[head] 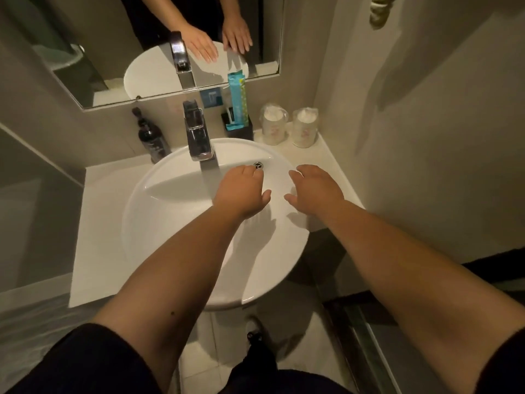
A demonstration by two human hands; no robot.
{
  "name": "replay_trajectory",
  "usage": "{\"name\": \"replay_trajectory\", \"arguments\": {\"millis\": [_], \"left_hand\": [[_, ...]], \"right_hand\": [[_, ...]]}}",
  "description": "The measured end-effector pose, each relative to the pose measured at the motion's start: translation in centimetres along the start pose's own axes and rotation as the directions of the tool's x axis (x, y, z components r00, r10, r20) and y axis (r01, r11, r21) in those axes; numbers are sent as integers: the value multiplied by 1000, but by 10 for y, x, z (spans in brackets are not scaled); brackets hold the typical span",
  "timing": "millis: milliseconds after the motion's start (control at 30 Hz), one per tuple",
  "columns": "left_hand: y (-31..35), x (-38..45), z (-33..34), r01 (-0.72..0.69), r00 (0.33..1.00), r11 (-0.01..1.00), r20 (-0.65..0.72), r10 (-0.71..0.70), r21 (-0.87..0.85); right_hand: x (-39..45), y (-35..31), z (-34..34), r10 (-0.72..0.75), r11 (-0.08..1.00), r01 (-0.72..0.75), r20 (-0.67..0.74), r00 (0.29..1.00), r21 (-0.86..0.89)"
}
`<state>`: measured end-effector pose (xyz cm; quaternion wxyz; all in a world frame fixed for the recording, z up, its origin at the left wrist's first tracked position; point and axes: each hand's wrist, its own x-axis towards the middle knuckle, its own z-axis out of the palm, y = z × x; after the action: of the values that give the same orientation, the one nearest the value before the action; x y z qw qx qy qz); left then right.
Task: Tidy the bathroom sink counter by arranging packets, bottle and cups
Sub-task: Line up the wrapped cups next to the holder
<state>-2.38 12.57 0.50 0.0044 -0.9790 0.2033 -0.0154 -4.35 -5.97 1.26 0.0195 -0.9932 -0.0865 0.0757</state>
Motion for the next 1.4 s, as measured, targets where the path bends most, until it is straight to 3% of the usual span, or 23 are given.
{"name": "replay_trajectory", "arguments": {"millis": [367,500,667,900,1067,1400], "left_hand": [[-14,80,18,-55,997,997,52,58,-59],[-18,99,28,-34,997,993,61,41,-111],[-29,116,47,-4,994,993,109,17,-116],[-33,122,74,50,998,973,44,-41,-225],[-36,123,79,27,1000,972,18,-23,-233],[-36,123,79,50,999,960,17,-47,-274]], "right_hand": [[68,34,-2,71,997,-71,3,997,41],[105,49,-13,7,995,-7,10,1000,100],[176,67,-42,-100,993,102,-45,994,55],[263,55,-47,-220,974,225,97,971,-35],[287,45,-34,-262,961,272,169,950,-40],[290,42,-24,-279,959,284,113,954,-28]]}}
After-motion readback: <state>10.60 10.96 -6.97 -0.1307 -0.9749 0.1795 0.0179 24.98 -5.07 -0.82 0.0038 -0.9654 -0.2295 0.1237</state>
